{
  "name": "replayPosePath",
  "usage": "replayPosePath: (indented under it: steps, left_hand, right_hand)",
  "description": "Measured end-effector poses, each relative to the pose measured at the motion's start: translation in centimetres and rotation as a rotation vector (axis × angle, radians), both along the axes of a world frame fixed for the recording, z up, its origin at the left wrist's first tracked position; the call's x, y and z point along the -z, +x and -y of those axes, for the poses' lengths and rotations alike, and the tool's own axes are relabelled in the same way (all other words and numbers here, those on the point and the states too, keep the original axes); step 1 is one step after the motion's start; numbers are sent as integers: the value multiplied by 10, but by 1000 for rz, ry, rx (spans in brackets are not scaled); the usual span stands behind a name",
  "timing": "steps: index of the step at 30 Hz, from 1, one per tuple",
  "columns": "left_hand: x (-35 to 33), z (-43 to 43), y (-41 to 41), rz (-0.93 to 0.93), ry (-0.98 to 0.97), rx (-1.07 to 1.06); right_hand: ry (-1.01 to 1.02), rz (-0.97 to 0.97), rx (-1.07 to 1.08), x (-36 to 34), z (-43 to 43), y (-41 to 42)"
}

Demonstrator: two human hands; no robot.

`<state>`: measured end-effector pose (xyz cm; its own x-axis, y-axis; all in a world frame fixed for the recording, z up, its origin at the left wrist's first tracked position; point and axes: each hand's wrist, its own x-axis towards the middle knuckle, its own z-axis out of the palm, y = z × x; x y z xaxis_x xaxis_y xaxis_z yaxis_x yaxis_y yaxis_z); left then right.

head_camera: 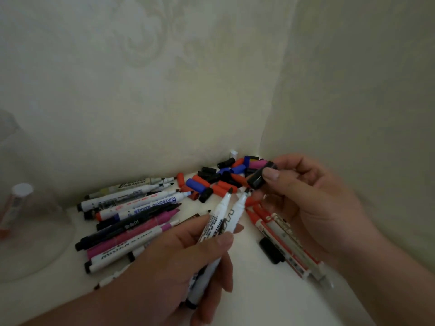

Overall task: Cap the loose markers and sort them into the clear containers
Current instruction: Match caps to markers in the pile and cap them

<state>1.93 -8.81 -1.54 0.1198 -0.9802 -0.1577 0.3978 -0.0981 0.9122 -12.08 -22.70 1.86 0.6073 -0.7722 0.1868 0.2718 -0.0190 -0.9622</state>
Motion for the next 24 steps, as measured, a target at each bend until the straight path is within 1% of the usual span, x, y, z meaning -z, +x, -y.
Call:
replayPosePath:
  steps: [6, 15, 21, 24]
  left_hand:
    - [0, -2, -1, -22, -3, 38]
    - [2, -5, -1, 34, -33, 47]
    - [3, -5, -2, -5, -38, 24]
    - [3, -6, -1, -17, -31, 29]
  right_hand:
    - [-52, -35, -11, -4, -3, -3]
    - [-28, 0, -28, -1, -3, -4]
    - [20, 27, -13, -1, 2, -5]
    - [-12, 7, -27, -4, 5, -8]
